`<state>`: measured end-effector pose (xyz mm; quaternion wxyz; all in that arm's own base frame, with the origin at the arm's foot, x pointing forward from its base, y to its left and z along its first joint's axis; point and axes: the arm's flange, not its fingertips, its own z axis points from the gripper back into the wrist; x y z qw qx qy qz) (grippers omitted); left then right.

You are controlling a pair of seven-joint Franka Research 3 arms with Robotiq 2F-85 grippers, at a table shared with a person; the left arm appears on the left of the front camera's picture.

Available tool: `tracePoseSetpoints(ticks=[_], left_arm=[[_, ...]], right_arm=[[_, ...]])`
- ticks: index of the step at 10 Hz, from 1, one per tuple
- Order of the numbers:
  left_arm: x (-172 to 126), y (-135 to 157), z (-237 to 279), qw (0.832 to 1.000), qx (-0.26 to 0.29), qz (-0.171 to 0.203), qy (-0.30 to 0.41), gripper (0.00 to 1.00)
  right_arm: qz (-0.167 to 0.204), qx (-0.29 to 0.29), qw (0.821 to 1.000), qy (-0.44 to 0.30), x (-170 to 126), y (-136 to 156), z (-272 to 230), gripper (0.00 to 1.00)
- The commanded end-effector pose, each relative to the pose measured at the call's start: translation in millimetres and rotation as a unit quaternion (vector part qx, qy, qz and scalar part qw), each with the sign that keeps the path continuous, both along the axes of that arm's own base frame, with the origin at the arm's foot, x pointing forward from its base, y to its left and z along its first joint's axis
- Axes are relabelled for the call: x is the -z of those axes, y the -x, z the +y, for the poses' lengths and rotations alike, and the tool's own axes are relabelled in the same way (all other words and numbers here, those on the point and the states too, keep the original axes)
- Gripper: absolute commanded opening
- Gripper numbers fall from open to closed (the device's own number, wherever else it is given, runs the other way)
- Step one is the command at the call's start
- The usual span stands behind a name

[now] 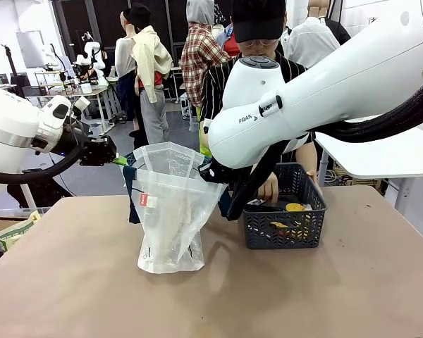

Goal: Transfer purchased items from the store into the shopping bag.
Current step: Move the Reusable shopping bag to the right side of the table.

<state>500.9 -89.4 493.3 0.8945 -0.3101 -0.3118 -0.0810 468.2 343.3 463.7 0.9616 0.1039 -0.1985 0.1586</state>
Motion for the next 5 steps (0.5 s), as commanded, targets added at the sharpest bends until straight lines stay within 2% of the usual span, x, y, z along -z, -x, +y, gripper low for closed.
tracePoseSetpoints(ticks=[1, 5], left_arm=[[-2.6, 0.5, 1.2, 1.000, -0.001, -0.003, 0.000, 0.00], [-2.6, 0.5, 1.2, 1.000, -0.001, -0.003, 0.000, 0.00]], right_arm=[[0.003, -0.001, 1.000, -0.006, -0.6, -0.1, -2.2, 0.00], [0.003, -0.001, 1.000, -0.006, -0.6, -0.1, -2.2, 0.00]])
